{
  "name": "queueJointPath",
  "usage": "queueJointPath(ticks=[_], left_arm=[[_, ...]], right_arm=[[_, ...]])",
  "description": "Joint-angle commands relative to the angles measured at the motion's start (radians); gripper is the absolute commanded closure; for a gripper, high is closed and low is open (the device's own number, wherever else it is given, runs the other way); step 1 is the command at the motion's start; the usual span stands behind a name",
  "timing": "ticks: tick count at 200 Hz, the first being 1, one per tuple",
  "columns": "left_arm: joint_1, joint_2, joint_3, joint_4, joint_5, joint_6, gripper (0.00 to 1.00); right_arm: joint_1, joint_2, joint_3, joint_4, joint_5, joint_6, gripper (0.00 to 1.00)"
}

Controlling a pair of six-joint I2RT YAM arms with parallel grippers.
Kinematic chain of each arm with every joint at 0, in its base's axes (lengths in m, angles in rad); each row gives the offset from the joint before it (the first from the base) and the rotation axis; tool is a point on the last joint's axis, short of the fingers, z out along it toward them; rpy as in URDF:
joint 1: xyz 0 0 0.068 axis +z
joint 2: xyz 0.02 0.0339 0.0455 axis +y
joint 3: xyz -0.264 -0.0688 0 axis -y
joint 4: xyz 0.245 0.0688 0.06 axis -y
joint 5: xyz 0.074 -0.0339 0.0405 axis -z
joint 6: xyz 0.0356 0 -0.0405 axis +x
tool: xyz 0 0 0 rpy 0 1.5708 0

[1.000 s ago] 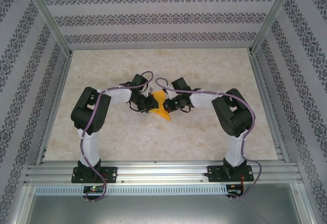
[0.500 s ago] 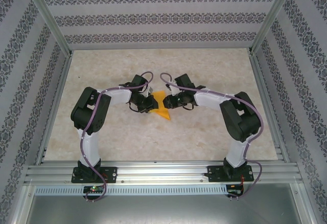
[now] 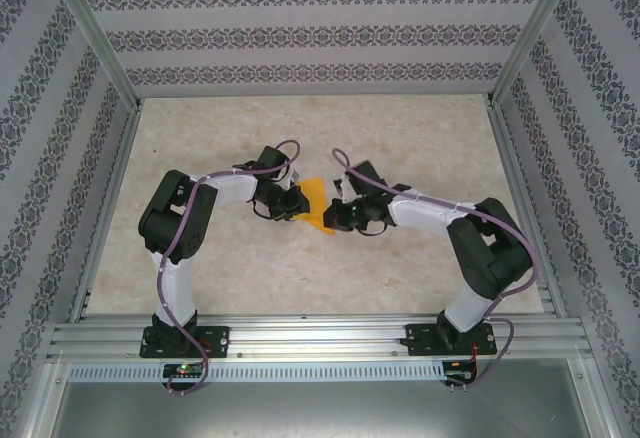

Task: Fold a paper plane with a square sheet of paper (fold left side to right side)
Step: Third fold the triangle at the center of the table.

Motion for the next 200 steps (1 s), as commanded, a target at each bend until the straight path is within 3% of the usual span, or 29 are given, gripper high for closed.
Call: queueJointPath(ticks=[1, 89, 200], left_arm=[[-0.011, 0.055, -0.027, -0.066, -0.106, 0.032, 0.83], [-0.013, 0.051, -0.022, -0.072, -0.117, 0.036, 0.84], [-0.013, 0.057, -0.018, -0.083, -0.129, 0.042, 0.84]], right_arm=[[0.026, 0.041, 0.046, 0.075, 0.033, 0.166, 0.97], [0.027, 0.158, 0.156, 0.024, 0.097, 0.199, 0.98], [0.0, 0.169, 0.1, -0.07, 0.135, 0.181, 0.98]])
